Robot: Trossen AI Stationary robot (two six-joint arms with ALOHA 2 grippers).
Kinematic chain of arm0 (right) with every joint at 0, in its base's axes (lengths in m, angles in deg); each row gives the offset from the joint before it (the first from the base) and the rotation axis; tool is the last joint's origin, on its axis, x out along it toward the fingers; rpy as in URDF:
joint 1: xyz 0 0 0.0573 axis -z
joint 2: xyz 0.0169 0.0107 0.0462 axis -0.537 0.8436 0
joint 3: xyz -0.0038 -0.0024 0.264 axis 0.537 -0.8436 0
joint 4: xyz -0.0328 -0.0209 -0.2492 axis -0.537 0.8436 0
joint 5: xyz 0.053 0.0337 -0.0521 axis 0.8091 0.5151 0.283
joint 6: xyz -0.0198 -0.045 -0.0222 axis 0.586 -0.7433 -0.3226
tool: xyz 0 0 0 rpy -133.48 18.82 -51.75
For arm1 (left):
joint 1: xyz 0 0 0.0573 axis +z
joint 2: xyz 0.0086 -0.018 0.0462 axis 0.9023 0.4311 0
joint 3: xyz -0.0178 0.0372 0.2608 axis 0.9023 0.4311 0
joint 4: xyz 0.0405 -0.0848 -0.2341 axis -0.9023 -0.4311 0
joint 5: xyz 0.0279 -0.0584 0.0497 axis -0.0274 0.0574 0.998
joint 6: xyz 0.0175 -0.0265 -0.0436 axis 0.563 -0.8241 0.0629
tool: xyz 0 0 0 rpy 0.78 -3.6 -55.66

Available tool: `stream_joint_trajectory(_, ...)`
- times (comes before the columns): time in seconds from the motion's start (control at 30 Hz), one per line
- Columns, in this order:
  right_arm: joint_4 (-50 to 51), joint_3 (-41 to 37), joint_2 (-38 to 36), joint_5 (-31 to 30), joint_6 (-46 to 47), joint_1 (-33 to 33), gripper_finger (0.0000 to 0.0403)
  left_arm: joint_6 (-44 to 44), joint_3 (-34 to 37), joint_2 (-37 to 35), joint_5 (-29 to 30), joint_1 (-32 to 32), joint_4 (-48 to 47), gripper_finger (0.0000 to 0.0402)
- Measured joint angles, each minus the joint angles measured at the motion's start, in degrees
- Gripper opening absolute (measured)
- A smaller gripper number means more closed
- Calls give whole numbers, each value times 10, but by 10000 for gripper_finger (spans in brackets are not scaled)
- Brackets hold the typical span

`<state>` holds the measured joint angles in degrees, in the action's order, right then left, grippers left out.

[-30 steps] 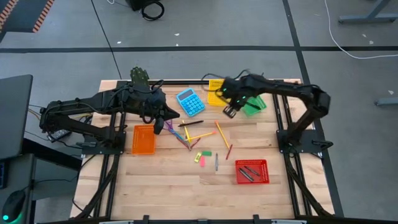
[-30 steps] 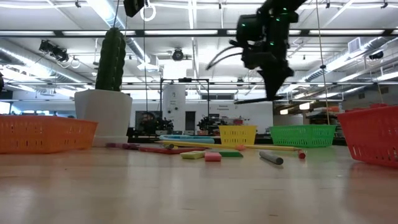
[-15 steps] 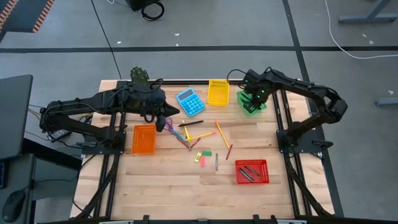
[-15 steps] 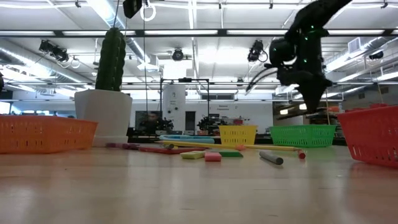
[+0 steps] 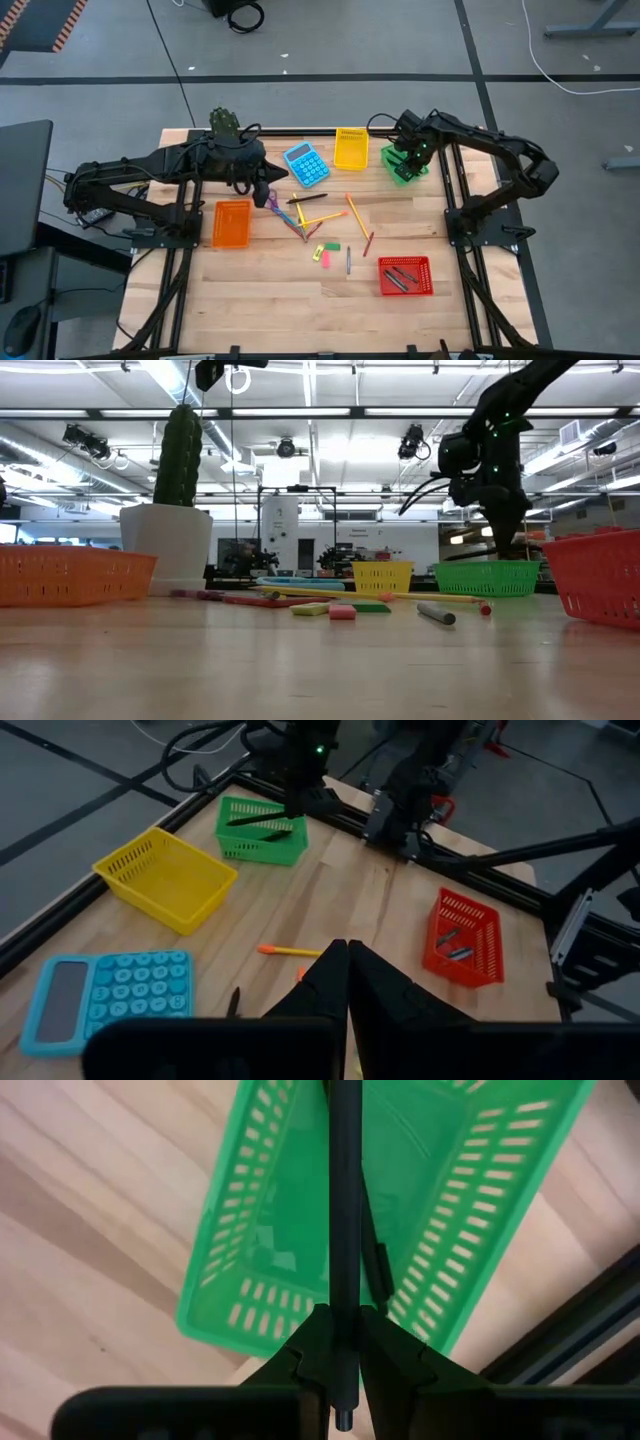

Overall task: Sort crayons/erasers/pens/pencils in bins
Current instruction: Put the bottom black pen into the green bin

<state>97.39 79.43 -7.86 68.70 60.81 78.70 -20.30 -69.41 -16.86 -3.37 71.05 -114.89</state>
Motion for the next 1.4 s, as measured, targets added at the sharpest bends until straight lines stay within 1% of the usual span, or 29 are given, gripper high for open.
stream_joint_trajectory(0.17, -4, 0, 22, 0, -39, 3, 48, 0, 0, 0, 16, 0, 0, 18)
stream_joint_trajectory(0.27, -13, 0, 32, 0, -45, 3, 48, 0, 0, 0, 29, 0, 0, 22)
stream_joint_trajectory(0.57, -30, 0, 60, -8, -78, 5, 48, -11, 0, 0, 32, 0, 0, 13)
stream_joint_trajectory(0.7, -31, 0, 72, -15, -96, 5, 48, -14, 0, 0, 32, 0, 0, 15)
stream_joint_trajectory(0.87, -42, 0, 75, -24, -118, 5, 48, -21, 0, 0, 32, 0, 0, 22)
stream_joint_trajectory(1.0, -54, 0, 75, -35, -134, 5, 48, -30, 0, 0, 32, 0, 0, 19)
stream_joint_trajectory(1.2, -82, 0, 75, -37, -141, 5, 48, -30, 0, 0, 31, 0, 0, 13)
stream_joint_trajectory(1.4, -111, -16, 75, -37, -140, 5, 48, -33, 0, 0, 31, 0, 0, 21)
